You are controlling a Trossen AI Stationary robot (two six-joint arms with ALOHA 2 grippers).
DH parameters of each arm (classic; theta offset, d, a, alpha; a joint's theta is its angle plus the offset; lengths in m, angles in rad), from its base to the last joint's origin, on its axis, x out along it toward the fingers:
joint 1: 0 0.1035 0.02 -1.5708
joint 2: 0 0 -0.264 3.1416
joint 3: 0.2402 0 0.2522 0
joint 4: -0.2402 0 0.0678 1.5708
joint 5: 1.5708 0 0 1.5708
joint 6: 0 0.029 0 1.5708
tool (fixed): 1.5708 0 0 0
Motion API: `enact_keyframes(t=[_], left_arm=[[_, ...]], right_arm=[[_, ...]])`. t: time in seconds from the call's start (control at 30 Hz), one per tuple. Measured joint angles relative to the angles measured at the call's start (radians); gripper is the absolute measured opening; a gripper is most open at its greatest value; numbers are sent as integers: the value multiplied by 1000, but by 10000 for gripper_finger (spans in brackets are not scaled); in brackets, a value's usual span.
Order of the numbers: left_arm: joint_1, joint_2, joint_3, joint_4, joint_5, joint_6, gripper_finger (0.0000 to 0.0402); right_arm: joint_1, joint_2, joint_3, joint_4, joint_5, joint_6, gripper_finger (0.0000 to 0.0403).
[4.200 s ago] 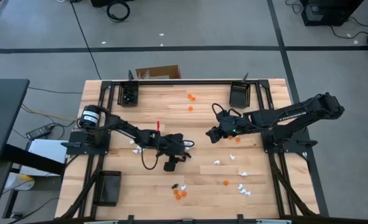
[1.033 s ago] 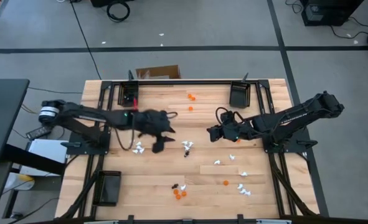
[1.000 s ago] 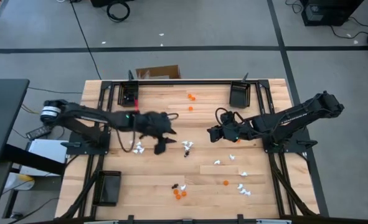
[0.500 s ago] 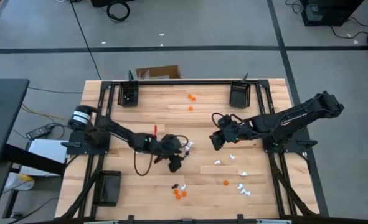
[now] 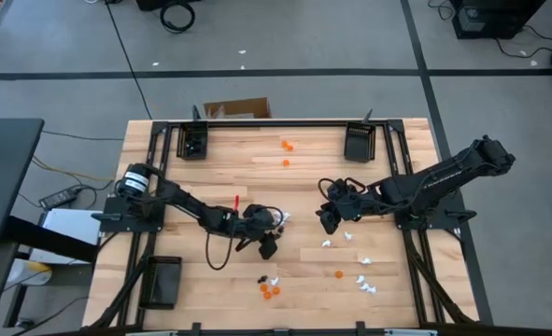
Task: Sort Halloween decoration
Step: Put the black skeleton toy into the top left black basket
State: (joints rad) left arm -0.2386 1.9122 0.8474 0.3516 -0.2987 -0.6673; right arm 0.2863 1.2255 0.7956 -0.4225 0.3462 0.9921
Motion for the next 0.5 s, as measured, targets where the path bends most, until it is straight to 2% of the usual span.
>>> enact_keyframes(t=[0.2,0.5], left_arm=[[-5,77,1,148,-21,131,177],[-20,116,6,120,-38,95,100]], right_arm=[[55,0,0,-37,0,2,149],[117,0,0,-157,29,91,149]])
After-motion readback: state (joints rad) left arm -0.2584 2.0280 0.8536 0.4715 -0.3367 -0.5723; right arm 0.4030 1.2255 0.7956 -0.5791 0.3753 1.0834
